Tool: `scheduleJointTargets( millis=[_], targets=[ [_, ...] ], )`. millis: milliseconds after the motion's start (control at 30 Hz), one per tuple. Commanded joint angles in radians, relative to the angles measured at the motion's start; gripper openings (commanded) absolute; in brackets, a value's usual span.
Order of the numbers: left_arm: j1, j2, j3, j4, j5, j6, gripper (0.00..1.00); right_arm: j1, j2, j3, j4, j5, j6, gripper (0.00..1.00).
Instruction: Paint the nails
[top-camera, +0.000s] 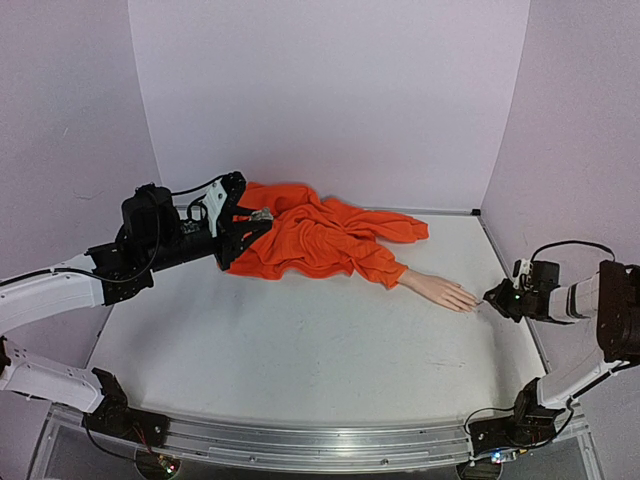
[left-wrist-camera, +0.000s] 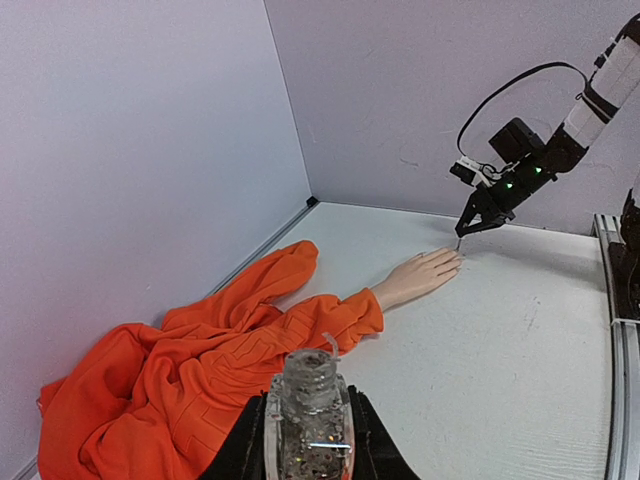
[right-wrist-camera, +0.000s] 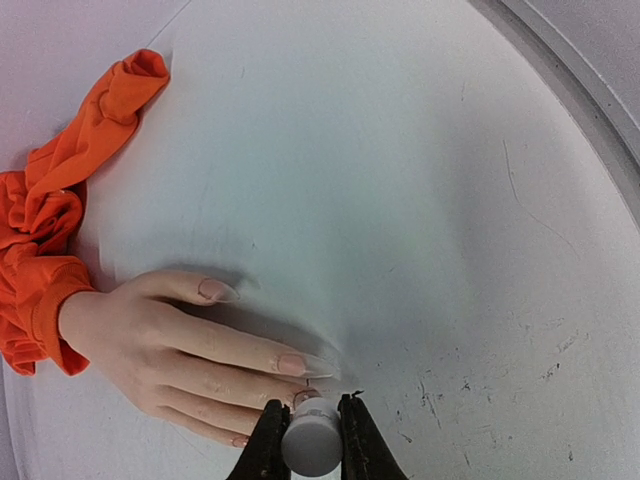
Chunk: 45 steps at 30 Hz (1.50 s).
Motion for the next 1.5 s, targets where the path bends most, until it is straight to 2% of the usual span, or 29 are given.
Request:
scheduleJointTargets(
  millis=[0,1467],
  targets=[
    [0.005,-0.009,0.018,0.06,0.008,-0.012,0.0,0.008,0.009,0.045,-0.005,0.013,-0.005,0.0],
    [0.005,-0.013,0.019,0.06,0.014,-0.011,0.0,0.017,0.036,0.066,-0.054,0.041,-0.009,0.0]
  ],
)
